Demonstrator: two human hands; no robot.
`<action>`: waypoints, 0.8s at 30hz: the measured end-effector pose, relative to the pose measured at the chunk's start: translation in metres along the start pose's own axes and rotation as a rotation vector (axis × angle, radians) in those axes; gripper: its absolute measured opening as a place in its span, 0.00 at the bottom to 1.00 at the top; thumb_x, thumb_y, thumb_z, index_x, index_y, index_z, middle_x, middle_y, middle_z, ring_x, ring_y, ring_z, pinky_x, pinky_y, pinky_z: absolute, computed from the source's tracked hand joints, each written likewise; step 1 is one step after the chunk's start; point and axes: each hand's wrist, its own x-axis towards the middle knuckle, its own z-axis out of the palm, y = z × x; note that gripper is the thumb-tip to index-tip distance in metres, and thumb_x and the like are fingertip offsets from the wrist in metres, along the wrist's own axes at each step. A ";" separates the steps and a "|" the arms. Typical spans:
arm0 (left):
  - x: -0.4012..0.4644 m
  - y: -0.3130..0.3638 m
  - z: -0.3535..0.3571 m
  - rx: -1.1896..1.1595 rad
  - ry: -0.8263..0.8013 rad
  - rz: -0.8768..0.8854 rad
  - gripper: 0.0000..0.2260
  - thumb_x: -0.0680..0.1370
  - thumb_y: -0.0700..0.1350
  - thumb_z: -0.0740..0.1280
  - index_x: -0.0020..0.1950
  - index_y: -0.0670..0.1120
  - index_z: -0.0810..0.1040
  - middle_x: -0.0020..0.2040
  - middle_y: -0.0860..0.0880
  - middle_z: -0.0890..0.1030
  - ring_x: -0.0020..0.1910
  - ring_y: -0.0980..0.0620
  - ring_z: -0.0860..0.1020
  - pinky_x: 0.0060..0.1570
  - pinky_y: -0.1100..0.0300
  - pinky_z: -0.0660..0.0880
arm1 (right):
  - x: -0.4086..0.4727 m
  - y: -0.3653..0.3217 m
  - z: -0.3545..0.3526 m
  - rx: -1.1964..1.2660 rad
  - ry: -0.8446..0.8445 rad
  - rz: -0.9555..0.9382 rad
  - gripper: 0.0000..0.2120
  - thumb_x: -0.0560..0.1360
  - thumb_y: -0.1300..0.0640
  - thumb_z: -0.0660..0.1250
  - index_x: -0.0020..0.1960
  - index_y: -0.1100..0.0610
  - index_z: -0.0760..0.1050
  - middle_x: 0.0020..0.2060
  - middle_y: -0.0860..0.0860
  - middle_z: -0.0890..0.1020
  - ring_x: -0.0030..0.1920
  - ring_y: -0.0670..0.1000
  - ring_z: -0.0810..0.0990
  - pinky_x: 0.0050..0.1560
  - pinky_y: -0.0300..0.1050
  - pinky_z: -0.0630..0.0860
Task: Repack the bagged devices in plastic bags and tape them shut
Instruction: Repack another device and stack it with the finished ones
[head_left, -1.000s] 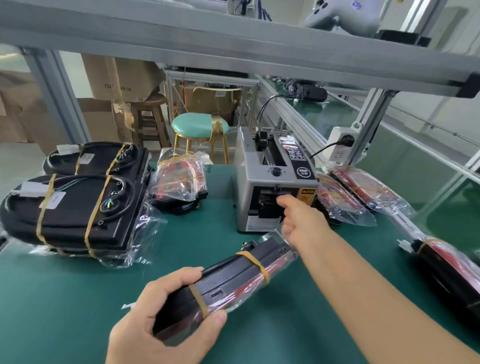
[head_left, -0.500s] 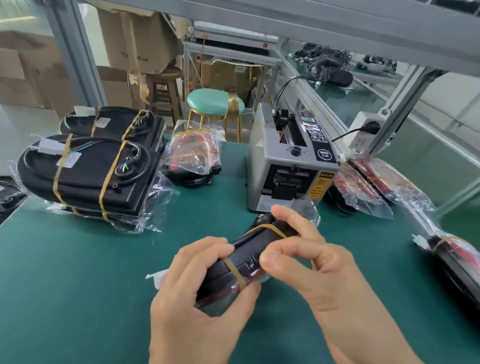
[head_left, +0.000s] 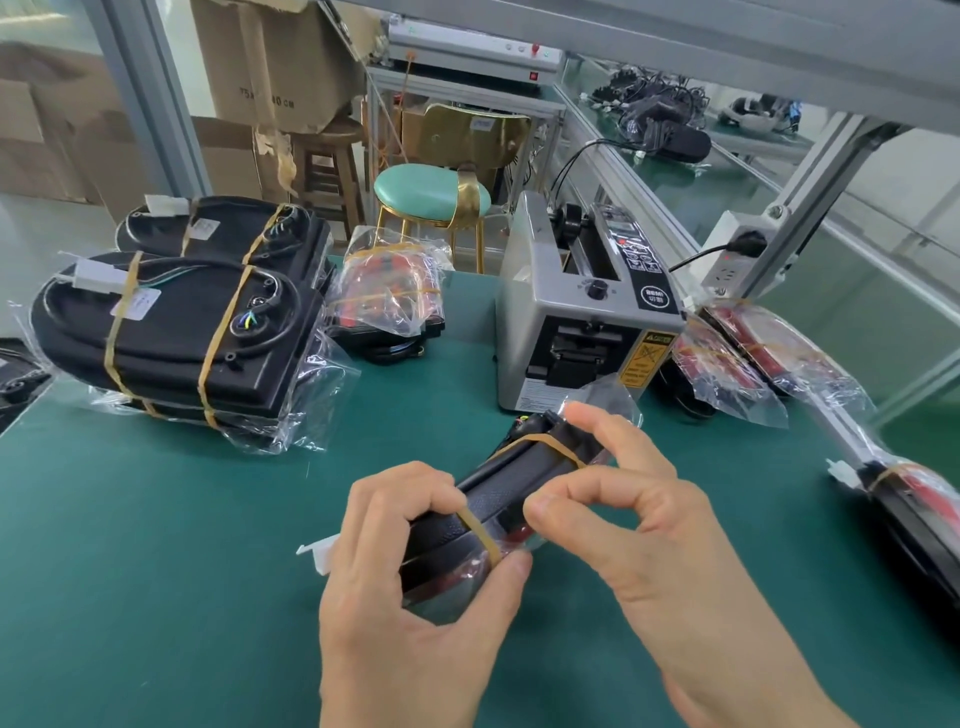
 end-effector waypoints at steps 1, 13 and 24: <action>0.000 0.000 0.000 0.002 0.002 0.002 0.16 0.61 0.50 0.74 0.46 0.55 0.73 0.49 0.53 0.77 0.46 0.51 0.77 0.39 0.62 0.76 | 0.000 0.000 0.000 -0.006 -0.003 0.003 0.02 0.63 0.51 0.73 0.33 0.47 0.84 0.59 0.21 0.68 0.69 0.26 0.54 0.69 0.42 0.50; 0.002 0.003 0.003 -0.027 -0.003 0.040 0.15 0.62 0.49 0.74 0.45 0.53 0.74 0.48 0.54 0.76 0.43 0.51 0.77 0.35 0.58 0.76 | 0.000 0.001 0.002 -0.039 0.011 -0.005 0.02 0.62 0.53 0.73 0.31 0.48 0.83 0.60 0.23 0.68 0.66 0.22 0.51 0.59 0.26 0.49; 0.001 -0.003 0.003 -0.006 -0.056 0.053 0.07 0.65 0.51 0.73 0.41 0.53 0.80 0.48 0.47 0.73 0.39 0.54 0.77 0.37 0.71 0.72 | -0.003 0.003 0.008 -0.171 0.081 -0.059 0.02 0.61 0.51 0.73 0.31 0.45 0.81 0.58 0.22 0.67 0.69 0.30 0.57 0.71 0.44 0.54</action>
